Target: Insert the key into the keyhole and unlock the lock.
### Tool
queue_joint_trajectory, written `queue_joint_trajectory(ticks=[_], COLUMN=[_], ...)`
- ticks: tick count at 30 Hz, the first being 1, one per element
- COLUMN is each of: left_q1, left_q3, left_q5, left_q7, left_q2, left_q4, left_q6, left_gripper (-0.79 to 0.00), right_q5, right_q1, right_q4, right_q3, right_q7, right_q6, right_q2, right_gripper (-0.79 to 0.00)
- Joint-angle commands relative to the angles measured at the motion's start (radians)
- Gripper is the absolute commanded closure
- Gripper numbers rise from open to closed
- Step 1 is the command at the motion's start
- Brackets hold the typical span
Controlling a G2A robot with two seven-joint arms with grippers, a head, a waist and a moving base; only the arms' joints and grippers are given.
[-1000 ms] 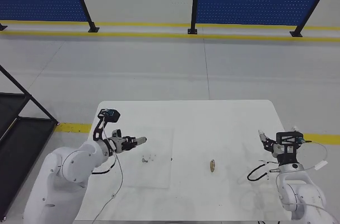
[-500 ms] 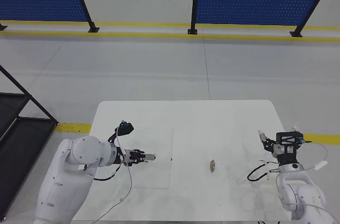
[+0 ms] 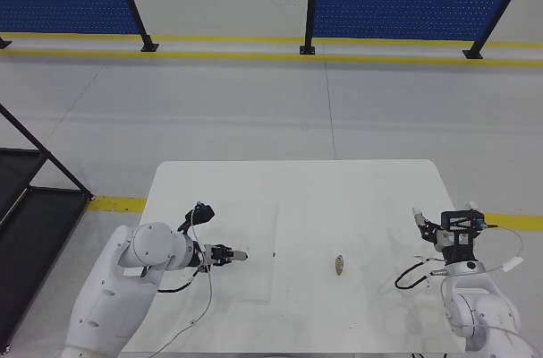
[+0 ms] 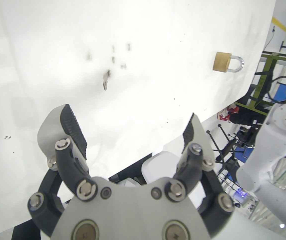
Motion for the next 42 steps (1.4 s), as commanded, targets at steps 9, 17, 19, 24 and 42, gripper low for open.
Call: queue_joint_trajectory(ticks=[9,17,19,24,42], left_q1=[-0.005,-0.018,-0.021,-0.033,-0.080], left_q3=[0.029,0.051,0.057,0.072,0.126], left_q5=[0.042,0.053,0.055,0.058,0.040], left_q7=[0.036,0.064,0.071,0.078,0.095], left_q2=[0.010,0.014,0.015,0.017,0.022], left_q4=[0.026,0.060,0.066,0.079,0.135], left_q6=[-0.008,-0.003,0.000,0.003,0.001], left_gripper=[-0.400,-0.342,-0.317,-0.265,-0.203], right_q5=[0.000,0.000,0.000,0.000,0.000], right_q1=[0.000,0.000,0.000,0.000,0.000], right_q4=[0.000,0.000,0.000,0.000,0.000], right_q3=[0.000,0.000,0.000,0.000,0.000], right_q7=[0.000,0.000,0.000,0.000,0.000], right_q6=[0.000,0.000,0.000,0.000,0.000], right_q2=[0.000,0.000,0.000,0.000,0.000], right_gripper=[-0.785,-0.785,-0.785,-0.785,-0.785])
